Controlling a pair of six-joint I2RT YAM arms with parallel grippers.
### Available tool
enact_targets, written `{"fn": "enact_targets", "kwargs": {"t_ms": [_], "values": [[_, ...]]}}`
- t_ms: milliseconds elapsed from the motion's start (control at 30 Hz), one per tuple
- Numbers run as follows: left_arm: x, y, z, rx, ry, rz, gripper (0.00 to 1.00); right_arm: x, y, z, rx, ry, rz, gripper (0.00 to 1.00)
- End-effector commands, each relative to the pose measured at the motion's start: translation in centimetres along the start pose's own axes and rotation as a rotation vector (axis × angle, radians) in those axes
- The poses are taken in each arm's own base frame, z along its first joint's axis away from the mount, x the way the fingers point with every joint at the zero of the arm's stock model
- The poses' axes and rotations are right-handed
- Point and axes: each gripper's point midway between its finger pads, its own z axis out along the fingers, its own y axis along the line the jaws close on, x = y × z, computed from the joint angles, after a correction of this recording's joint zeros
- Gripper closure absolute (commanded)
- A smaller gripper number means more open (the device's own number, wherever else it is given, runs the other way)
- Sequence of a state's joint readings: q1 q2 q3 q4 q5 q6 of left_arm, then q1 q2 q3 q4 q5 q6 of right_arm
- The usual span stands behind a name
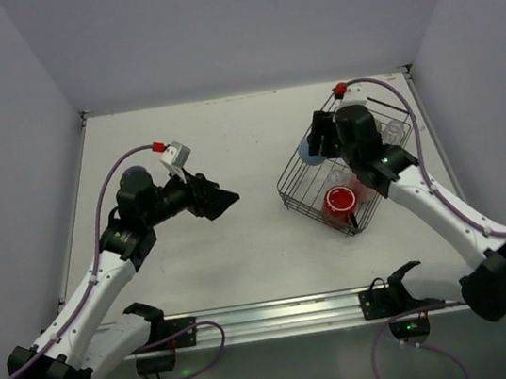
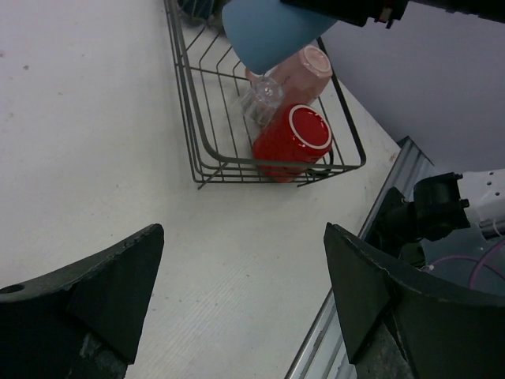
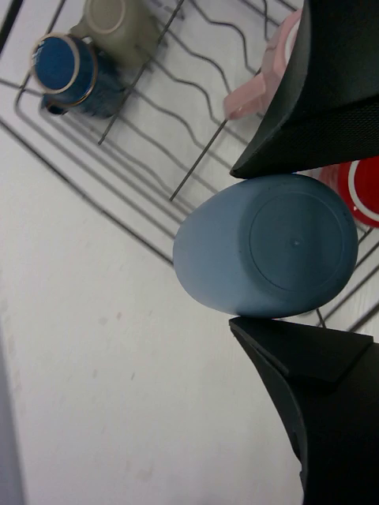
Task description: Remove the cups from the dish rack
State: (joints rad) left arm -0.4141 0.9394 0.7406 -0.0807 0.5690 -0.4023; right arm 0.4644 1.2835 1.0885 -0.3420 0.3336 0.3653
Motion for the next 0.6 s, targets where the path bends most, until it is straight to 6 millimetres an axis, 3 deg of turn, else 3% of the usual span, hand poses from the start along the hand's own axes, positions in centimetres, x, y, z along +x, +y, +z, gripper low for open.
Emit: {"fn": "enact_targets", "kwargs": {"t_ms": [0,33,100,133,167,267,333,433,567], "values": [[-2.0,-3.3,0.5,0.179,-0.068,-0.041,0.14,-3.3,3.5,-4.5,-0.247,-0.130,0.146,0.74],[-2.8,-4.0,0.6,0.216,-0.102,-0.064,0.14,-3.8,4.3,-6.0,-0.316,-0.149,0.169,0.74],[-2.2,-4.3,1.2,0.267,-0.090,-0.114,0.16,-3.4,6.1,-7.3,-0.438,-0.133,0.240,0.74],[-3.1,-5.0,1.2,0.311,-0.120,-0.130,0.17,-4.0,8.3,-9.5,-0.597,-0.148,0.250,0.74],[-3.0,-5.2,1.4,0.332,-0.115,-0.147,0.18,-3.1,8.9,-9.8,-0.654,-0.129,0.273,0.74],[-3.3,-6.0,1.9,0.387,-0.120,-0.187,0.19,-3.0,11.4,-12.3,-0.860,-0.128,0.359,0.74],[-3.6,-6.2,2.3,0.403,-0.127,-0.196,0.20,-3.0,12.2,-12.8,-0.918,-0.107,0.374,0.73],[-3.9,-7.0,2.6,0.440,-0.130,-0.202,0.20,-2.1,13.5,-12.0,-0.961,-0.029,0.374,0.72],[-3.1,-7.5,3.4,0.456,-0.102,-0.216,0.20,-1.1,14.8,-12.5,-1.070,0.021,0.406,0.72]]}}
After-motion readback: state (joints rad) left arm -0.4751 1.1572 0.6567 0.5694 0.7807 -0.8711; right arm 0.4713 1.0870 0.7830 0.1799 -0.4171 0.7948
